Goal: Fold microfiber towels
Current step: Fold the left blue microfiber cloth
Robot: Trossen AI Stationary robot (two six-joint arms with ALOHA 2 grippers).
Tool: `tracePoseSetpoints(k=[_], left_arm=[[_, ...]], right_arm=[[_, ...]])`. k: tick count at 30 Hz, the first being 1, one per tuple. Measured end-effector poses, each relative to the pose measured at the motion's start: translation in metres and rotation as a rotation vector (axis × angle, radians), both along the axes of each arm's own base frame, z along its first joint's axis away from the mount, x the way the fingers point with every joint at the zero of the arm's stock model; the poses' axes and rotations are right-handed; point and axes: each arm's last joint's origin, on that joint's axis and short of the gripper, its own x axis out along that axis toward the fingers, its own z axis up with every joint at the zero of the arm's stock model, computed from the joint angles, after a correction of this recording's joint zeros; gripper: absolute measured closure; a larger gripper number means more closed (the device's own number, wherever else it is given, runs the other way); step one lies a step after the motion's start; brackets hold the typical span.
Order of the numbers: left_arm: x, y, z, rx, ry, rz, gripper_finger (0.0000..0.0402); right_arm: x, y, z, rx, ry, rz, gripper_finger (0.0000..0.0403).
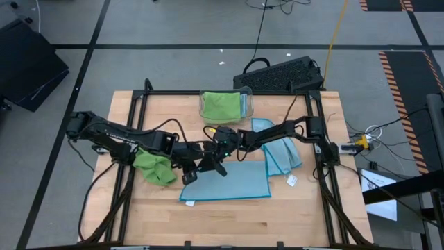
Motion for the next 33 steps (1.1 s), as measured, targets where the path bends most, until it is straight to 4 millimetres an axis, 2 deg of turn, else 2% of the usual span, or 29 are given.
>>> tracePoseSetpoints(k=[4,9,15,18,26,29,33], left_arm=[[0.0,0.0,0.0,0.002,-0.001,0.003,0.0397],[0.001,0.0,0.0,0.002,-0.006,0.005,0.0389],[0.0,0.0,0.001,-0.041,0.004,0.072,0.0391],[-0.001,-0.004,0.001,-0.062,0.022,0.086,0.0348],[-0.025,-0.031,-0.011,-0.033,0.222,0.278,0.0185],[-0.03,-0.045,-0.021,-0.052,0.202,0.304,0.0155],[-0.035,-0.062,-0.041,-0.118,0.114,0.355,0.0143]], right_arm=[[-0.001,0.0,-0.002,-0.003,0.018,0.002,0.0354],[-0.001,0.0,-0.002,-0.002,0.02,0.003,0.0392],[-0.001,0.0,-0.002,-0.001,0.02,0.002,0.0398],[-0.001,0.0,-0.003,0.0,0.031,0.0,0.04],[-0.005,-0.016,-0.002,0.016,0.058,0.016,0.0401],[-0.008,-0.017,0.005,0.01,0.065,0.037,0.0401],[-0.013,-0.016,0.016,-0.021,0.047,0.07,0.0402]])
